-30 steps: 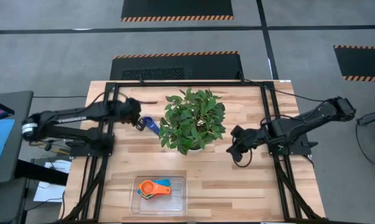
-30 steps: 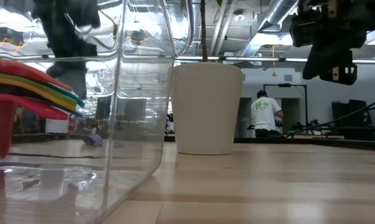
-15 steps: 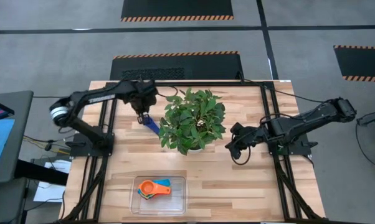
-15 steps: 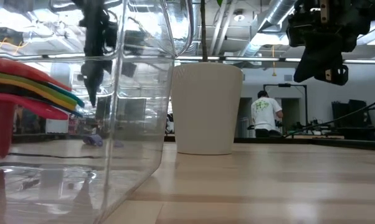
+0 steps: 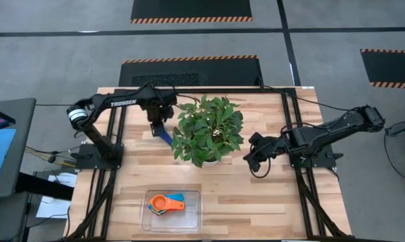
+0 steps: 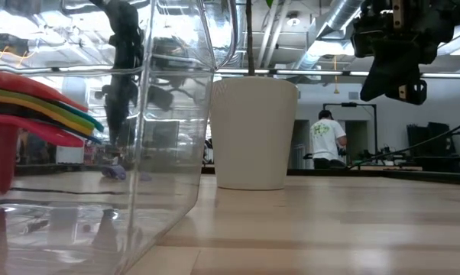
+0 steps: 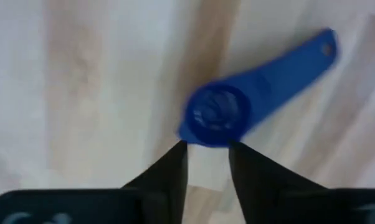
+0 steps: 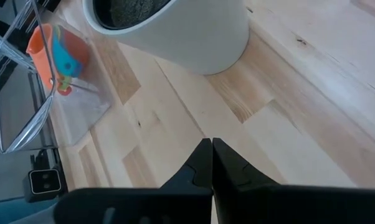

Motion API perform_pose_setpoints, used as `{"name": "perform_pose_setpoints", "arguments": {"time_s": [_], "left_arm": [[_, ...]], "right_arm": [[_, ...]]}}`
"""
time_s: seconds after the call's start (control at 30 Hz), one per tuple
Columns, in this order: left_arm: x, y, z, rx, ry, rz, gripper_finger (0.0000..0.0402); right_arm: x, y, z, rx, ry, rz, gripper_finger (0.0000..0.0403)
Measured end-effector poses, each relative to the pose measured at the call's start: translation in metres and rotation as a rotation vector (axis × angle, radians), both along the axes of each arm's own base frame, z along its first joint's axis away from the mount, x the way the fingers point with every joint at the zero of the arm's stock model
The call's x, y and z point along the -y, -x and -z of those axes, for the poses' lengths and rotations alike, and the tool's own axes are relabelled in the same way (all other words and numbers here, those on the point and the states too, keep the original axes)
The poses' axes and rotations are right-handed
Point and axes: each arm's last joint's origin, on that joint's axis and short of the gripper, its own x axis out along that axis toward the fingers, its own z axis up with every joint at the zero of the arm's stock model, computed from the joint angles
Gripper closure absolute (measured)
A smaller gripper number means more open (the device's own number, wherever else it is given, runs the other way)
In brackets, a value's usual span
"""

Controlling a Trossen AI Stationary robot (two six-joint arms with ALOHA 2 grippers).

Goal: Nest measuring cups in basket
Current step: Stack the dark blue measuring cup on the orange measuring cup

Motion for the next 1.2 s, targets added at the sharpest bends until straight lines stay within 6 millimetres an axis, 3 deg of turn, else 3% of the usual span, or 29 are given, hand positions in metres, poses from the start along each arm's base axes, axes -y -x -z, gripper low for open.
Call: {"name": "perform_pose_setpoints", "arguments": {"time_s": [0.37,1.2], "left_arm": [[-0.003,-0.003,0.014,0.051,-0.063,0.104,0.0231],[0.000,0.004,0.043,0.047,-0.123,0.202,0.0227]], "right_arm": [[0.001,0.000,0.000,-0.001,0.015,0.014,0.0390],[-0.009,0.003,0.001,-0.005,0.014,-0.035,0.0390]]}}
